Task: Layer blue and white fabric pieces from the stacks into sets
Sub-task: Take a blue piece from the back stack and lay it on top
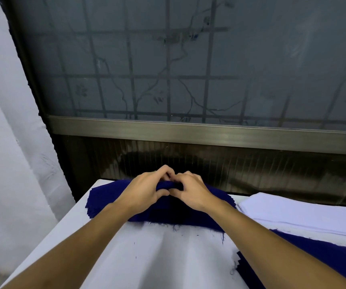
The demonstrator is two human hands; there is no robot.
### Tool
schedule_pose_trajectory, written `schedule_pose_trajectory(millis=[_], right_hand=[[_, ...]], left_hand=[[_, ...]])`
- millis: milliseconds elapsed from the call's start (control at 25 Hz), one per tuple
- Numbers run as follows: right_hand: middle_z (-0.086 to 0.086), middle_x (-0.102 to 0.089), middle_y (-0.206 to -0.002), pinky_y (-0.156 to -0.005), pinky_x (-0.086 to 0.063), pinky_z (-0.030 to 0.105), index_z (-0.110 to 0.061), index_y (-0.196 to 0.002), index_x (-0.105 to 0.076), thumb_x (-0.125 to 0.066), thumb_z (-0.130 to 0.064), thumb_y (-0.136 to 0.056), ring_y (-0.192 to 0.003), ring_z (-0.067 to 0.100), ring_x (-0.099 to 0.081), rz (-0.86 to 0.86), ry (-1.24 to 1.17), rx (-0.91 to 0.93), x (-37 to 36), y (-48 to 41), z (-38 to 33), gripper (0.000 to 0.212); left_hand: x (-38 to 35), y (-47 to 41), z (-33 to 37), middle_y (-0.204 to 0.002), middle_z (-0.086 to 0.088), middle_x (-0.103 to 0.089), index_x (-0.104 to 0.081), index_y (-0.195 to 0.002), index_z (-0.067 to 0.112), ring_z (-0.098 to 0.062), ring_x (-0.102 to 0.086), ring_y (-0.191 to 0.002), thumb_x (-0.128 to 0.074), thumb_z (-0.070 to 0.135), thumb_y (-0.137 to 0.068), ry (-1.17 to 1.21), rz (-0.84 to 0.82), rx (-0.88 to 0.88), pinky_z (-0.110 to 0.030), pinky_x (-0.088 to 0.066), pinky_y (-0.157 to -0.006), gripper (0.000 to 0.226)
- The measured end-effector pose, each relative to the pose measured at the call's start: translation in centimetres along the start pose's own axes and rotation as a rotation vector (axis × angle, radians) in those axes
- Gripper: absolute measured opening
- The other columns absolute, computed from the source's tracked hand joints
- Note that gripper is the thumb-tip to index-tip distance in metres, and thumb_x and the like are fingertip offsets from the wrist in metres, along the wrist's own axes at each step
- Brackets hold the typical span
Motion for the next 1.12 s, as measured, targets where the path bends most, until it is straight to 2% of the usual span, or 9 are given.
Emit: schedule_pose_trajectory(millis=[120, 240, 360, 440, 560, 800, 960, 1120], right_hand=[[-0.013, -0.068, -0.1, -0.103, -0.047, 0.045, -0.033, -0.109, -0.07, -0.067, -0.039, -0.095, -0.105, 0.009, -0.058, -0.032, -0.051, -0.084, 2.1, 0.6, 0.5, 0.016], [-0.011, -0.072, -0.098, -0.103, -0.048, 0.045, -0.032, -0.104, -0.073, -0.07, -0.041, -0.092, -0.108, 0.016, -0.062, -0.025, -0.035, -0.172, 4.8, 2.1, 1.9, 0.015], [-0.011, -0.074, -0.095, -0.101, -0.05, 0.042, -0.035, -0.1, -0.073, -0.071, -0.045, -0.091, -0.105, 0.016, -0.065, 0.021, 0.045, -0.201, 7.3, 3.8, 3.0, 0.013], [-0.01, -0.074, -0.087, -0.091, -0.055, 0.037, -0.037, -0.091, -0.072, -0.073, -0.043, -0.09, -0.094, 0.013, -0.069, 0.062, 0.033, -0.227, 8.9, 5.1, 3.5, 0.007], [-0.003, -0.075, -0.076, -0.083, -0.058, 0.039, -0.03, -0.082, -0.072, -0.074, -0.04, -0.09, -0.078, 0.013, -0.072, 0.102, -0.036, -0.291, 10.9, 7.3, 4.0, 0.013], [-0.002, -0.077, -0.082, -0.075, -0.061, 0.038, -0.023, -0.088, -0.075, -0.071, -0.031, -0.093, -0.079, 0.018, -0.073, 0.188, -0.186, -0.357, 14.7, 12.7, 4.3, 0.011], [0.0, -0.078, -0.088, -0.075, -0.06, 0.034, -0.017, -0.096, -0.076, -0.069, -0.031, -0.094, -0.083, 0.02, -0.074, 0.277, -0.349, -0.394, 16.4, 16.7, 3.9, 0.015], [0.004, -0.078, -0.091, -0.082, -0.06, 0.04, -0.013, -0.095, -0.076, -0.068, -0.027, -0.096, -0.089, 0.024, -0.074, 0.42, -0.492, -0.395, 17.0, 20.4, 3.7, 0.015]], left_hand=[[2.1, 0.6, -0.4, -0.096, 0.018, -0.065, -0.051, -0.122, 0.041, -0.001, -0.063, -0.089, -0.074, 0.036, -0.09, -0.053, 0.012, 0.112, -0.028, -0.056, -0.084, 0.04], [4.1, 1.8, -2.2, -0.101, 0.015, -0.069, -0.066, -0.113, 0.036, -0.004, -0.065, -0.09, -0.069, 0.044, -0.092, -0.123, -0.077, 0.217, -0.034, -0.059, -0.084, 0.023], [5.8, 3.4, -3.8, -0.106, 0.013, -0.07, -0.068, -0.11, 0.037, -0.007, -0.069, -0.091, -0.063, 0.042, -0.097, -0.04, -0.087, 0.291, -0.03, -0.062, -0.079, 0.015], [6.4, 4.3, -3.9, -0.105, 0.014, -0.068, -0.066, -0.11, 0.038, -0.008, -0.07, -0.091, -0.061, 0.039, -0.099, -0.01, -0.082, 0.31, -0.026, -0.062, -0.075, 0.012], [7.0, 5.2, -3.3, -0.098, 0.014, -0.069, -0.065, -0.1, 0.041, -0.007, -0.069, -0.087, -0.066, 0.035, -0.096, -0.045, -0.085, 0.318, -0.021, -0.058, -0.069, 0.007], [8.8, 6.6, -1.0, -0.098, 0.008, -0.073, -0.072, -0.098, 0.033, -0.008, -0.071, -0.088, -0.062, 0.028, -0.099, 0.218, 0.105, 0.354, -0.014, -0.055, -0.068, 0.012], [8.5, 7.5, 1.9, -0.103, 0.007, -0.073, -0.074, -0.103, 0.027, -0.012, -0.068, -0.098, -0.057, 0.031, -0.102, 0.404, 0.297, 0.39, -0.023, -0.053, -0.081, 0.017], [7.7, 8.4, 5.7, -0.101, 0.003, -0.072, -0.072, -0.111, 0.02, -0.016, -0.068, -0.098, -0.056, 0.034, -0.103, 0.408, 0.467, 0.393, -0.038, -0.058, -0.088, 0.023]])
Point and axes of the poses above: each hand's wrist, its own y-axis away from the middle knuckle, its own x-axis out of the back of the hand, z = x × y, the point moved 1 cm from there along -y, towards the middle knuckle
